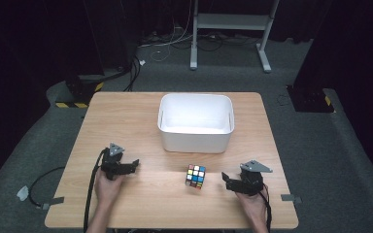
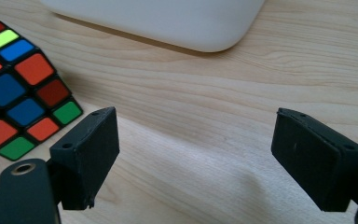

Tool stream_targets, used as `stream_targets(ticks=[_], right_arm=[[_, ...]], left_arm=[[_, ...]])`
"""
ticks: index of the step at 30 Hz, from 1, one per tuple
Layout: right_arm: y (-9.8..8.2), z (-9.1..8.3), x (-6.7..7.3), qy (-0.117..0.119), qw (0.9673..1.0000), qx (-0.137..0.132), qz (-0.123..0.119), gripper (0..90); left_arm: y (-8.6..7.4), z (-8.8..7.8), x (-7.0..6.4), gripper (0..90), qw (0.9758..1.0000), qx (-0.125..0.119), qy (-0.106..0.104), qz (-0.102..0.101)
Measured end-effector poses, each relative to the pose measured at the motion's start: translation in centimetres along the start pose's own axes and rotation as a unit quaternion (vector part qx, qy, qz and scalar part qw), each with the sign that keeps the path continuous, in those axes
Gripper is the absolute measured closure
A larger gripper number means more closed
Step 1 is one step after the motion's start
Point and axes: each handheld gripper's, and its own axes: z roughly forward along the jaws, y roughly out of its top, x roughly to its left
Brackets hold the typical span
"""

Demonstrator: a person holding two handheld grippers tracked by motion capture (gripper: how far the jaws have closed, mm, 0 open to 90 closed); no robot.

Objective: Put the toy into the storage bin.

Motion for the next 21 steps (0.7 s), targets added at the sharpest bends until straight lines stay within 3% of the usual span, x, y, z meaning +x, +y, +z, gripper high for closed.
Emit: stream_targets(ticks=[21], right_arm=[[0.2,-0.1,2.8,0.047,0.9987,-0.002,-0.022,15.3]], left_arm=[[0.0,0.0,0.0,14.7,1.0,0.0,0.0,0.0]])
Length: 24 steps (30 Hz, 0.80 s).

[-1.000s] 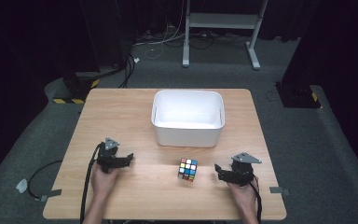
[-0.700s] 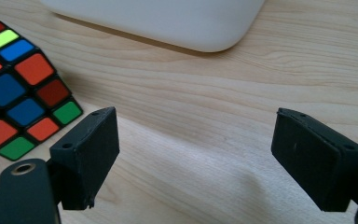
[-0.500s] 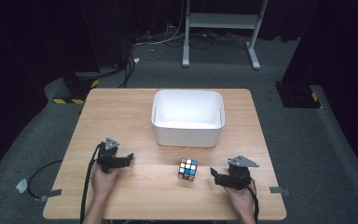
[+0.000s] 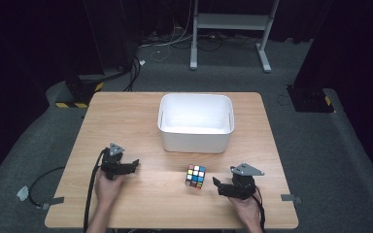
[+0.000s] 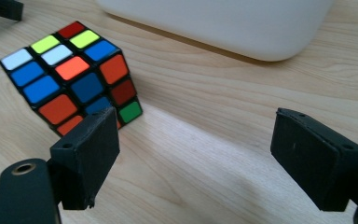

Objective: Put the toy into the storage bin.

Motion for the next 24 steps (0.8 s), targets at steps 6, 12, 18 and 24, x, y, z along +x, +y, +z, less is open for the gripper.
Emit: stream_targets(ticks=[6,12,18,24], right_arm=[[0.3,0.1,0.7,0.015,0.9998,-0.002,-0.011,15.3],[0.6,0.1,1.2,0.029,0.9994,-0.005,-0.019,14.9],[0.9,0.2,1.9,0.049,0.9984,-0.006,-0.026,14.2],[1.3,0.5,2.3,0.062,0.9975,-0.011,-0.034,13.8]], left_arm=[[0.0,0.0,0.0,14.7,1.0,0.0,0.0,0.0],[0.0,0.0,0.0,14.7,1.0,0.0,0.0,0.0],[0.0,0.0,0.0,14.7,1.0,0.0,0.0,0.0],[0.0,0.0,0.0,14.7,1.0,0.0,0.0,0.0]])
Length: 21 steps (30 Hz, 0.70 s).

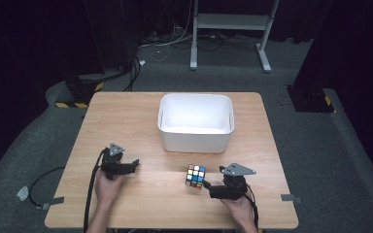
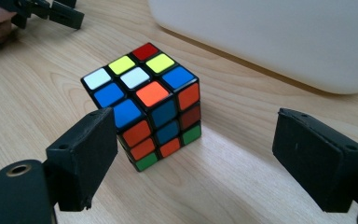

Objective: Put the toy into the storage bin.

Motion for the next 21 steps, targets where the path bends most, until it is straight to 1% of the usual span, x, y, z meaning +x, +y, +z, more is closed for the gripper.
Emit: stream_targets(ticks=[1,8,21], right_arm=[[0.1,0.0,0.1,0.003,1.0,-0.001,0.002,13.6],[0.5,0.6,0.5,0.019,0.9998,-0.007,-0.009,12.7],[1.5,2.2,1.3,0.038,0.999,0.003,-0.023,11.2]], left_arm=[[0.0,0.0,0.0,14.7,1.0,0.0,0.001,0.0],[0.0,0.0,0.0,14.7,1.0,0.0,0.0,-0.001],[0.0,0.0,0.0,14.7,1.0,0.0,0.0,-0.001]])
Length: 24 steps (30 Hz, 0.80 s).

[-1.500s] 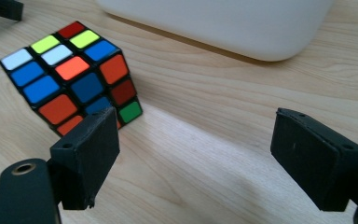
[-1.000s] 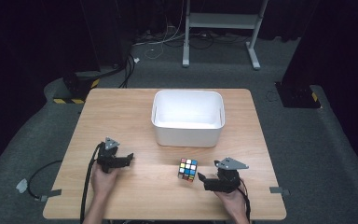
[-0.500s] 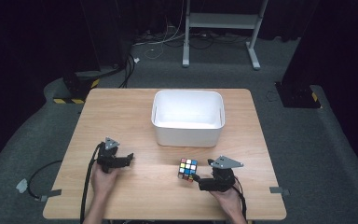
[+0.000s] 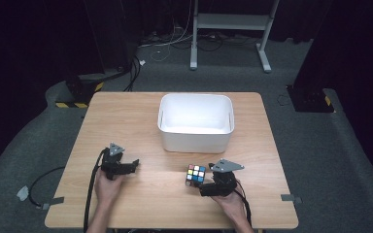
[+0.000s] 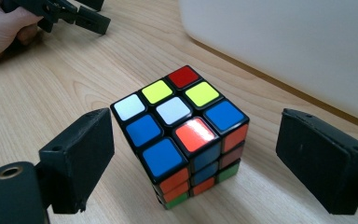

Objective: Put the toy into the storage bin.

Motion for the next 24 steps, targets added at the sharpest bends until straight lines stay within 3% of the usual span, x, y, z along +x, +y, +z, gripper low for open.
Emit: stream_targets(ticks=[24], right_arm=[[0.1,2.4,0.4,0.011,0.9997,0.019,-0.01,9.9]], left_arm=[[0.0,0.0,0.0,14.7,1.0,0.0,0.0,0.0]])
